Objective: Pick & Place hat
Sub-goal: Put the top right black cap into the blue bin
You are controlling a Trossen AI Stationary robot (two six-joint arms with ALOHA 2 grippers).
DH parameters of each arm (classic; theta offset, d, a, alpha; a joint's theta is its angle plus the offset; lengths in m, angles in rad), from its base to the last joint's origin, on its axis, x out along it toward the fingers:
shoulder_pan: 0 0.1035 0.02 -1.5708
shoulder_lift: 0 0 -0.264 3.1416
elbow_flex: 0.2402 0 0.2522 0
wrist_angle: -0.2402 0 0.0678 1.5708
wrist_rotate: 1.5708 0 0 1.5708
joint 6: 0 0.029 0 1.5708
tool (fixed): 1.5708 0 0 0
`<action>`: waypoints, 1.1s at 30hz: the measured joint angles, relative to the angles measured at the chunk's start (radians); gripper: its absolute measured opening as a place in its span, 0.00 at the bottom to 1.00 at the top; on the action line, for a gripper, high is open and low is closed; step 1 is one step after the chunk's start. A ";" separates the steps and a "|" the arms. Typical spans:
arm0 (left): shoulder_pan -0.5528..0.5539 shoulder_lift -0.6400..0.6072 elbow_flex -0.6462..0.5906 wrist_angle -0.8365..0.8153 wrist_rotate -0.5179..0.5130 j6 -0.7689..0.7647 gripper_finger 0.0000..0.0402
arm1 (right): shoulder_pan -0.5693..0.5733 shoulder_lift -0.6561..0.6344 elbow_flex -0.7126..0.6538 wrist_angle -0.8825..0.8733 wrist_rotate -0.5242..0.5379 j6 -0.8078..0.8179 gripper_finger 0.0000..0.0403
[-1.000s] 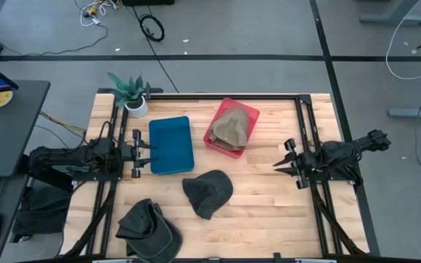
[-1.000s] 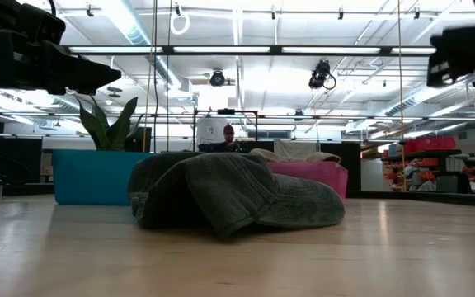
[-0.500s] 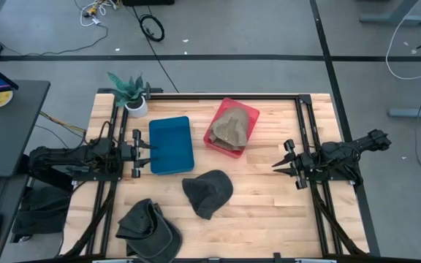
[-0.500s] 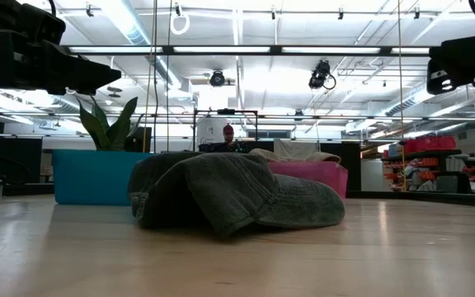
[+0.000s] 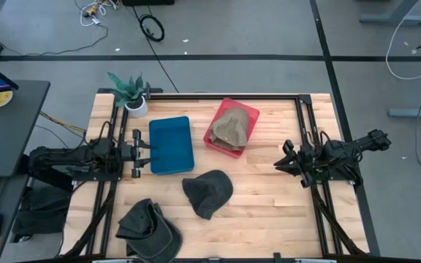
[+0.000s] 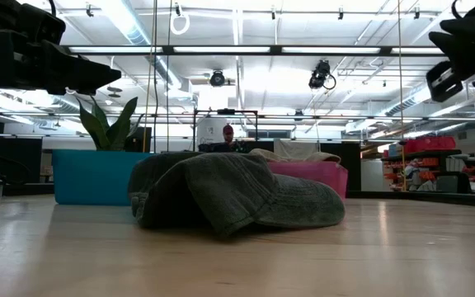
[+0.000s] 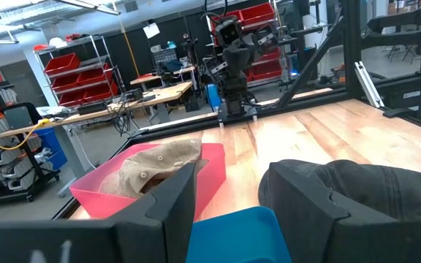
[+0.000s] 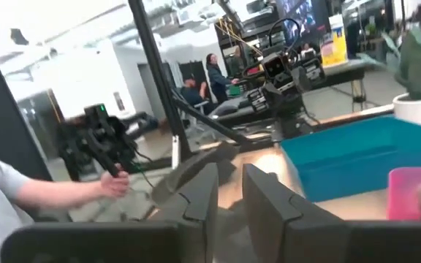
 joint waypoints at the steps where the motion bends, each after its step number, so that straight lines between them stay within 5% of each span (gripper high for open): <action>1: 0.000 0.000 0.000 0.000 0.000 0.000 0.44 | 0.000 0.000 0.000 0.000 0.000 0.009 0.18; 22: 0.000 0.000 0.000 0.000 0.000 -0.005 0.44 | 0.000 0.000 0.000 -0.086 0.000 -0.239 0.18; 33: 0.000 0.000 0.000 0.001 -0.014 -0.405 0.44 | 0.000 0.001 0.000 -0.099 0.001 -0.310 0.18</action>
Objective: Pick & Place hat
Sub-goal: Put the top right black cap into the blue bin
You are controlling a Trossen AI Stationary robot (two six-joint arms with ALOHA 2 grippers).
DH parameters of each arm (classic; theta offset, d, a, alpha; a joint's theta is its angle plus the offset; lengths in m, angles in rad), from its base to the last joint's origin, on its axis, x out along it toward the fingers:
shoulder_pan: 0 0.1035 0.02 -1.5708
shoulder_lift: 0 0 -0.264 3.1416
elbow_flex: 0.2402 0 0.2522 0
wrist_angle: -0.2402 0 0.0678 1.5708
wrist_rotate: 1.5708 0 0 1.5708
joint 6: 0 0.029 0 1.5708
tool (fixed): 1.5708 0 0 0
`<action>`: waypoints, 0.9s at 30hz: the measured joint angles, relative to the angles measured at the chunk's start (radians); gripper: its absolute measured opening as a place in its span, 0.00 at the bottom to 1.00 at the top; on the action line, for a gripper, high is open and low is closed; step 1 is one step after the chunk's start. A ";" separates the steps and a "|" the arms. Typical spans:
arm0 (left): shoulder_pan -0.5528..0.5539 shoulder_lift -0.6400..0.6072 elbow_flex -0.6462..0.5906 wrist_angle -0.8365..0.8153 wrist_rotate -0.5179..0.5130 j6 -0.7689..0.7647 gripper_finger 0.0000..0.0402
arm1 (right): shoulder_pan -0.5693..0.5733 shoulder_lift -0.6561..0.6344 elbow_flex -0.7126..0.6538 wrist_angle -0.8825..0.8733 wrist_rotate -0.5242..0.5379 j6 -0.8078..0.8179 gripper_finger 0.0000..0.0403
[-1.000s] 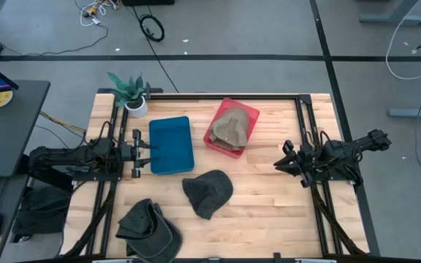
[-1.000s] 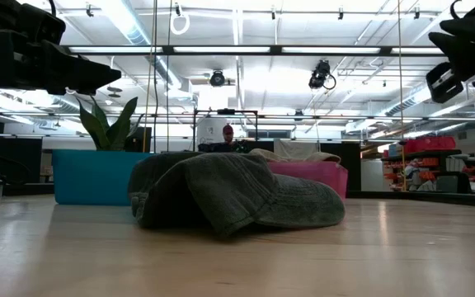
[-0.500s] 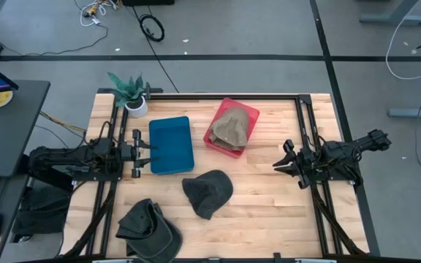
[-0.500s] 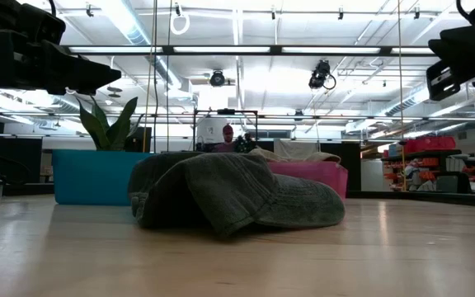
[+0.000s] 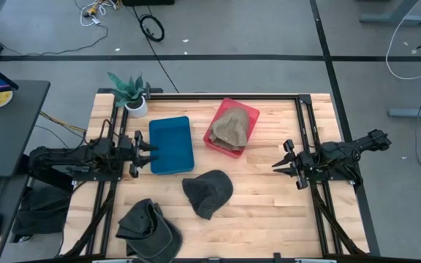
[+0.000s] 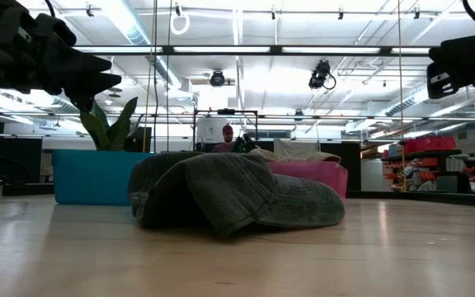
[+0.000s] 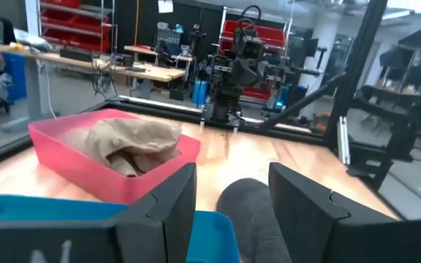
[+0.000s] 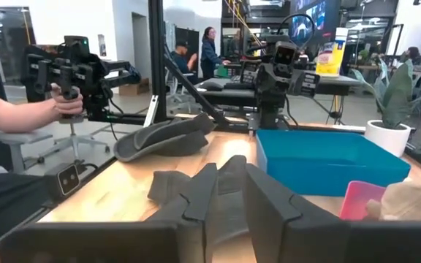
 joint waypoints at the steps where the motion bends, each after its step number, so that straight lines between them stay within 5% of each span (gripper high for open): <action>1: 0.000 0.000 0.000 0.000 -0.001 -0.018 0.44 | 0.000 0.000 0.000 0.000 0.000 0.003 0.18; 12: 0.000 0.000 0.000 0.059 -0.242 -0.040 0.44 | 0.000 0.000 0.000 0.000 0.000 0.003 0.18; 27: 0.000 0.000 0.000 0.226 -0.255 -0.118 0.44 | 0.000 0.000 0.000 0.001 0.000 0.003 0.18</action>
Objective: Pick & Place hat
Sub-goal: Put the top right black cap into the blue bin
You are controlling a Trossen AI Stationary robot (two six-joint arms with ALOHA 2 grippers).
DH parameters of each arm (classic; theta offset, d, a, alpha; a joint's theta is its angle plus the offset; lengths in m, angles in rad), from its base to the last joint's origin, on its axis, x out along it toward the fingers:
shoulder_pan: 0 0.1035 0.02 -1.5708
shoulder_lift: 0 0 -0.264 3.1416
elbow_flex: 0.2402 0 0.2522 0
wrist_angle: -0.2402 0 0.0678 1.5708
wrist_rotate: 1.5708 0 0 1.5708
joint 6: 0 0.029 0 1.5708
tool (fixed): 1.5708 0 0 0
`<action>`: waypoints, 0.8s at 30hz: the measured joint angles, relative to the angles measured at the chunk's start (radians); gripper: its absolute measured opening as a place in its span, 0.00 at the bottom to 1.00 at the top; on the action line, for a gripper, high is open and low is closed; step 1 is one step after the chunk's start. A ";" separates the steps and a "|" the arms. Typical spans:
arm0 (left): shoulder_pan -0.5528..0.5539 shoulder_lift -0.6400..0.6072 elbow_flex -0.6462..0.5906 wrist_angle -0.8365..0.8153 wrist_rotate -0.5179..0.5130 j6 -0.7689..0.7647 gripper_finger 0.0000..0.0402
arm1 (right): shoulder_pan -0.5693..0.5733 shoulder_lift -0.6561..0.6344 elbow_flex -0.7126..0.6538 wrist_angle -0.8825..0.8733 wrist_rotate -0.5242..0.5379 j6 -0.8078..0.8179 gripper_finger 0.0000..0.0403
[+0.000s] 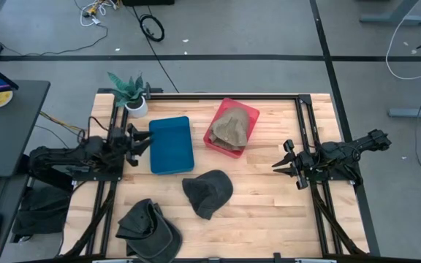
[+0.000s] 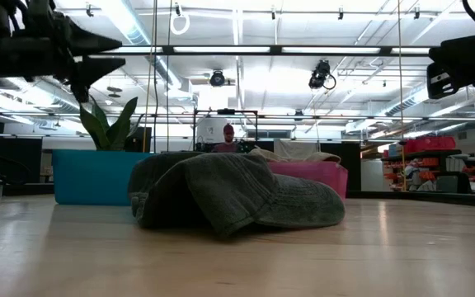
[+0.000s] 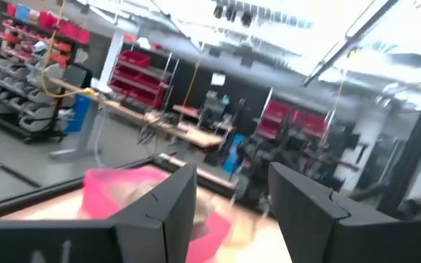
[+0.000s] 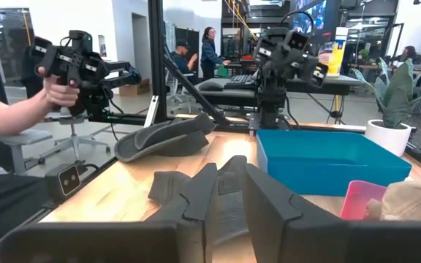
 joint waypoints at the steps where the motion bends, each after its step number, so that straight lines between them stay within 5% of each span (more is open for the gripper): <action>1: 0.000 0.000 0.000 0.015 0.013 -0.001 0.44 | 0.000 0.000 0.000 0.000 0.000 0.000 0.18; 8: 0.000 0.000 0.000 0.087 0.203 -0.080 0.44 | 0.000 0.000 0.000 0.000 0.000 0.000 0.18; 24: -0.002 0.000 0.000 0.318 0.424 -0.247 0.44 | 0.000 0.000 0.000 0.000 0.000 -0.001 0.18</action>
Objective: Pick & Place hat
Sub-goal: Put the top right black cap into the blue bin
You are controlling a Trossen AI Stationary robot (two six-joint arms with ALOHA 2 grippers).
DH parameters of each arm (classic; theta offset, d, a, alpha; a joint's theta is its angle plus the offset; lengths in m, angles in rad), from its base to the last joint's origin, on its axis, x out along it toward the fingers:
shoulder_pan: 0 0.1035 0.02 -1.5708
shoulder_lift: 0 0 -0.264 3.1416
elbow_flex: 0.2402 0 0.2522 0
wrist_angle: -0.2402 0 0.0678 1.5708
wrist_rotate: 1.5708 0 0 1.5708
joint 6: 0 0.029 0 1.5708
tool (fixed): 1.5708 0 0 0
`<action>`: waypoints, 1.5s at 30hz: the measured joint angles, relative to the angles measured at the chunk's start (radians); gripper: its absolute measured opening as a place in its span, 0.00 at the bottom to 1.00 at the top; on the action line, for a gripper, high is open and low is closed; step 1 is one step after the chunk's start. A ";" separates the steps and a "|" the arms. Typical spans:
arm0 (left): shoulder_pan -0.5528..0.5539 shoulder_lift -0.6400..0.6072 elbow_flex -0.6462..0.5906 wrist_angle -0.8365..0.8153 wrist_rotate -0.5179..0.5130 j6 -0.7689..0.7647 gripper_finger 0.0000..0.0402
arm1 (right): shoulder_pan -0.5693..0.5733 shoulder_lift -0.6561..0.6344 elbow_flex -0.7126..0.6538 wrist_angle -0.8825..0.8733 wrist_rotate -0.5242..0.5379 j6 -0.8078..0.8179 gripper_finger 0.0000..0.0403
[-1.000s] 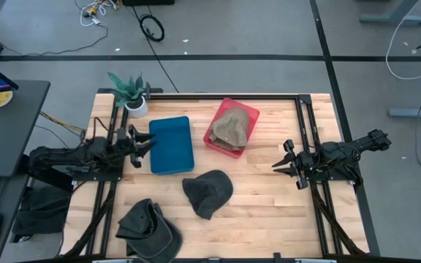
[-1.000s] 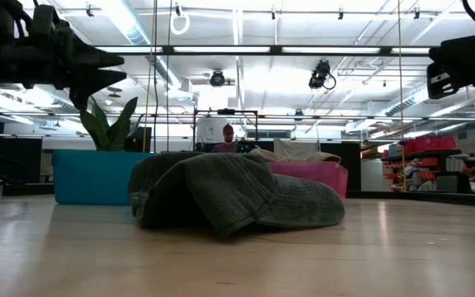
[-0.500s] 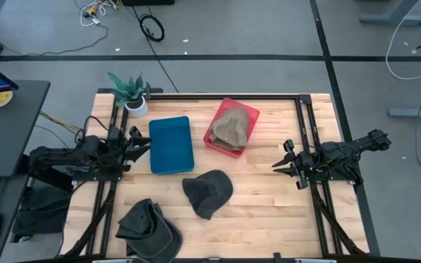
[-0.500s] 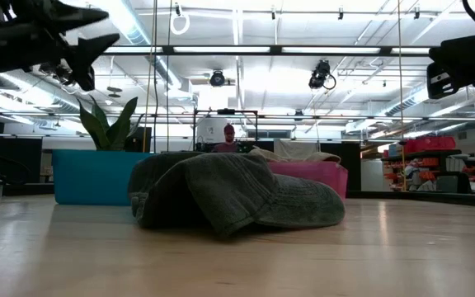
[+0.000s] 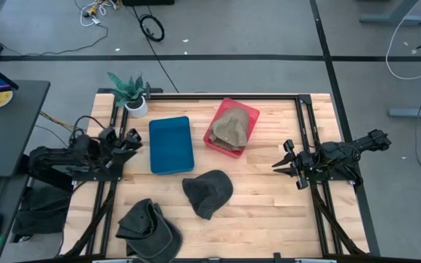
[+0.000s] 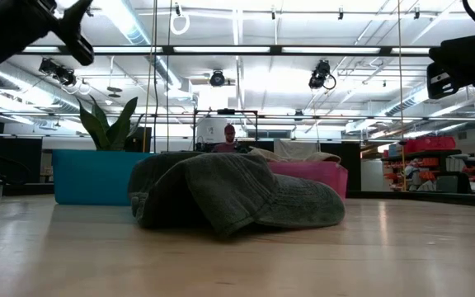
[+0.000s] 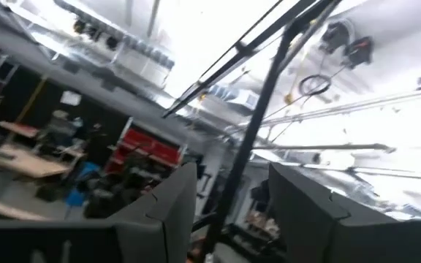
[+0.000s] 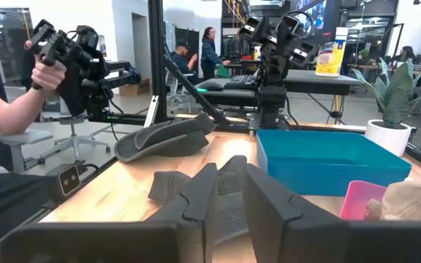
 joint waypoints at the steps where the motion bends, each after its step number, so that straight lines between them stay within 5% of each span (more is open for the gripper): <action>1: 0.000 0.000 0.000 0.012 0.006 -0.012 0.44 | 0.000 0.000 0.000 0.000 0.000 0.000 0.18; 11: -0.017 0.000 0.000 0.149 0.092 -0.074 0.44 | 0.000 0.000 0.000 0.000 0.000 0.000 0.18; 28: -0.278 0.030 0.043 0.234 0.073 0.088 0.44 | 0.000 0.000 0.000 0.000 0.000 0.000 0.18; 45: -0.582 0.565 0.316 0.193 0.093 0.471 0.44 | 0.000 0.000 0.000 0.000 0.000 0.000 0.18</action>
